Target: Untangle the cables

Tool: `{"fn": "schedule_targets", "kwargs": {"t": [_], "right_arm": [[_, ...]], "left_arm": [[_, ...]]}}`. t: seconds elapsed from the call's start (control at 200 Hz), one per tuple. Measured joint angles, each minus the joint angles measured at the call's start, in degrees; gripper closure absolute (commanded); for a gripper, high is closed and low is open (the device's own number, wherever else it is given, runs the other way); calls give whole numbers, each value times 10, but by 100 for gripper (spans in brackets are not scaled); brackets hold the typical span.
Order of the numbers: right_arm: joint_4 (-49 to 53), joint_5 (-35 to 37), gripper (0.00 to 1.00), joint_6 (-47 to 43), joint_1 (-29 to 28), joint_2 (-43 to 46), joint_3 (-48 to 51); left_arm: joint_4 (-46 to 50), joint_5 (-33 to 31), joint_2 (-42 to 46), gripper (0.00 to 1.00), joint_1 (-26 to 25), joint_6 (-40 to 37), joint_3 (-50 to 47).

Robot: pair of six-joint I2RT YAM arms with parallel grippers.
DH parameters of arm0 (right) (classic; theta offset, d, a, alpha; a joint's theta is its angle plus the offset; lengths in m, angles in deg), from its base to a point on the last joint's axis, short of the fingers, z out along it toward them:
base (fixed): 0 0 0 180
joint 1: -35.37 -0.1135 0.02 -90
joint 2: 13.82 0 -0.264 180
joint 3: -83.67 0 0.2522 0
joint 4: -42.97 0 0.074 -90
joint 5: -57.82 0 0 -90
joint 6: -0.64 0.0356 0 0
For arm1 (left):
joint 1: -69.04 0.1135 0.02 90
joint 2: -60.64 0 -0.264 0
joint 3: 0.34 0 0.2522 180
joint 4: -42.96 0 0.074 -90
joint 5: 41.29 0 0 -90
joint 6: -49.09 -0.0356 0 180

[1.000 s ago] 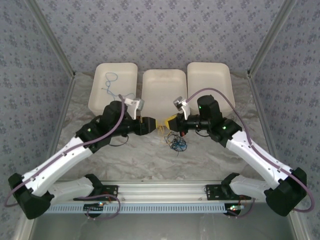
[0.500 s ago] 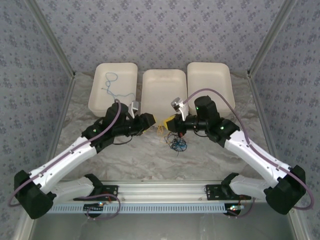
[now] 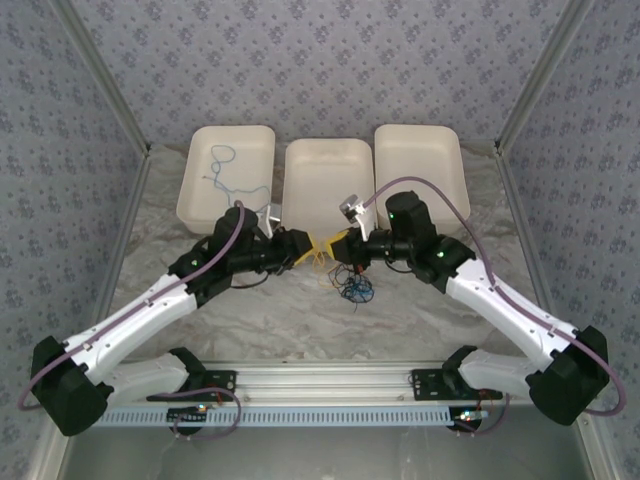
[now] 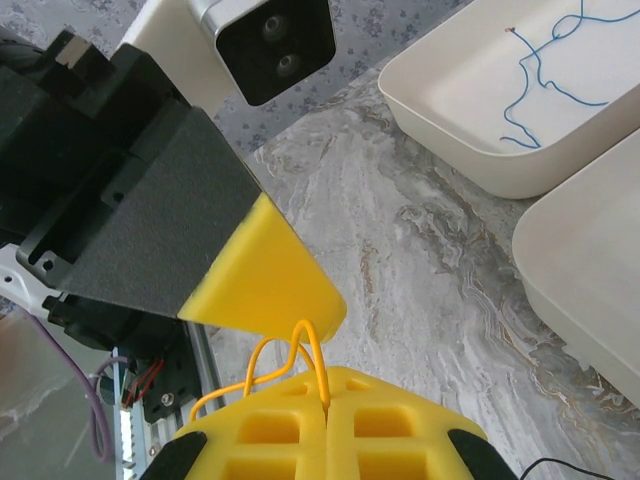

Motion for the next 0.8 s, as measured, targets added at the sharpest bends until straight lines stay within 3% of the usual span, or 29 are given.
{"fn": "schedule_targets", "kwargs": {"t": [0.255, 0.4, 0.799], "right_arm": [[-7, 0, 100, 0, 0, -4, 0], [-10, 0, 100, 0, 0, -5, 0], [-21, 0, 100, 0, 0, -14, 0]], "left_arm": [[-9, 0, -1, 77, -6, 8, -6], [-17, -1, -1, 67, -8, 16, -10], [-32, -1, -1, 77, -9, 30, -14]]}}
